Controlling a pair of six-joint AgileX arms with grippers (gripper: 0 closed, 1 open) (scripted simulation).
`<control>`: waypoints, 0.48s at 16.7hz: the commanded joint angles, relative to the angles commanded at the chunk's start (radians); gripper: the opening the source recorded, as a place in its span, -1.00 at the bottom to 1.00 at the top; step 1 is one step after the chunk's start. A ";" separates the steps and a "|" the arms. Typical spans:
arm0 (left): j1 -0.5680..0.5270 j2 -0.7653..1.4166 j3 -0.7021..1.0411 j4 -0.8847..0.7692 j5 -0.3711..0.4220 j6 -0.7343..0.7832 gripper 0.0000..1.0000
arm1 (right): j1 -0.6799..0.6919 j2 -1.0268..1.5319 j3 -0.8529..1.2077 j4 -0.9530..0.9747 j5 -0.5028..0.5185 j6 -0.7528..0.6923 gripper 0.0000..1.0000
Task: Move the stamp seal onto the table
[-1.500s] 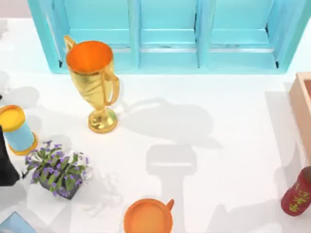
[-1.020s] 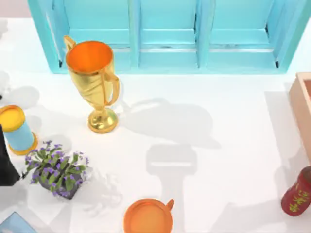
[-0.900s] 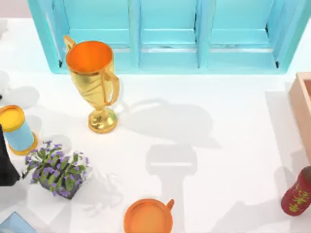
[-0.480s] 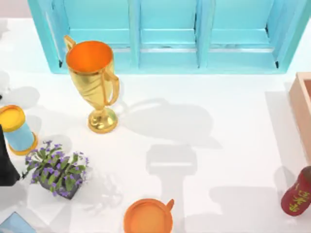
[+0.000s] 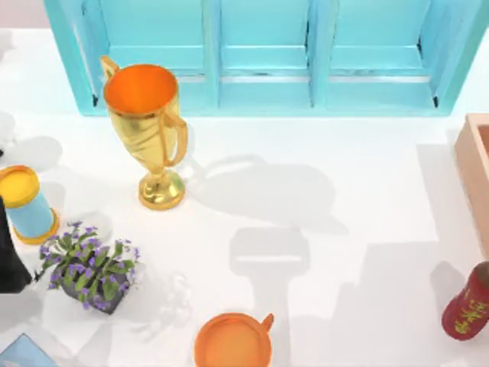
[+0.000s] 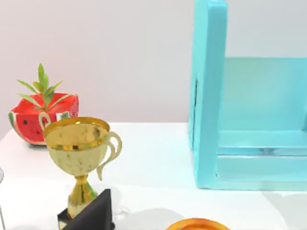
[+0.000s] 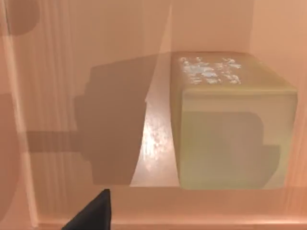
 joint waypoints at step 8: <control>0.000 0.000 0.000 0.000 0.000 0.000 1.00 | -0.001 0.020 0.000 0.001 0.000 -0.003 1.00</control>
